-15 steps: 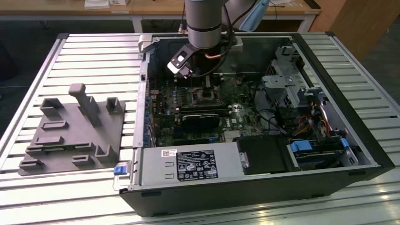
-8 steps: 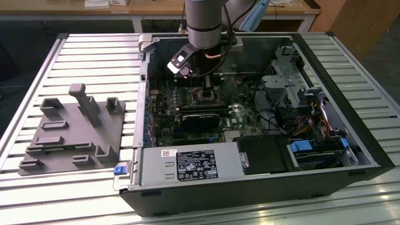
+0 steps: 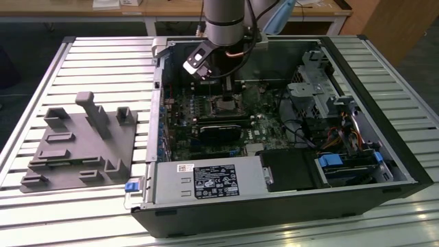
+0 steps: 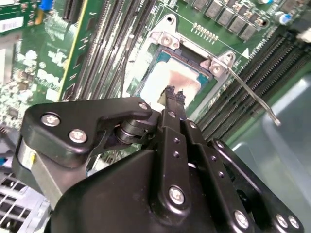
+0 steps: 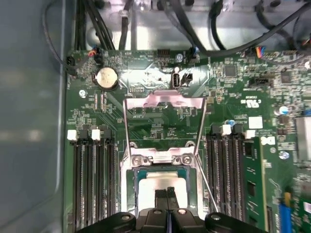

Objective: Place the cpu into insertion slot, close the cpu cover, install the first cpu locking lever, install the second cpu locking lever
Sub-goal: 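Place the cpu into insertion slot, then close the cpu cover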

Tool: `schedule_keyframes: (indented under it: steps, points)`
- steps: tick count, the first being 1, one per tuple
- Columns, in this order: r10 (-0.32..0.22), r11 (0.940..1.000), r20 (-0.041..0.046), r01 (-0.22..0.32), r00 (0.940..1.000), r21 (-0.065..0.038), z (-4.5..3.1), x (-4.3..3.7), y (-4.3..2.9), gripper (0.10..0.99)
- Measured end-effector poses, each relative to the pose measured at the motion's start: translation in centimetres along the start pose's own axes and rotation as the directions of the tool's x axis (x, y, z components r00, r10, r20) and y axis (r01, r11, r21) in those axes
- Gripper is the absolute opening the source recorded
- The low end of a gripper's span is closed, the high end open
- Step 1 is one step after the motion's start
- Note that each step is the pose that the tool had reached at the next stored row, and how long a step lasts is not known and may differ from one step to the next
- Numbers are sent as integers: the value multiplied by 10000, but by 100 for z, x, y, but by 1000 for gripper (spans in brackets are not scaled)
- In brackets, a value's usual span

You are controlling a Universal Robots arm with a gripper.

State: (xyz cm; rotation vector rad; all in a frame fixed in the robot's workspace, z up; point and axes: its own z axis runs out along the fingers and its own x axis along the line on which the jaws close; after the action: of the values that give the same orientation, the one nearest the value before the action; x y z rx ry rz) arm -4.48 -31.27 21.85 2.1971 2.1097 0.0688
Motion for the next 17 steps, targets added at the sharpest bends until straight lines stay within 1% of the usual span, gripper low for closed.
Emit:
schedule_keyframes:
  steps: [6,10,12,17]
  points:
    - [2,10000,-1,-2,10000,-18,-204,-7,20,106]
    - [2,10000,0,-2,10000,-27,-297,-10,30,106]
    - [2,10000,0,-2,10000,-29,-318,-11,32,106]
    - [2,10000,2,-2,10000,-28,-324,-11,32,106]
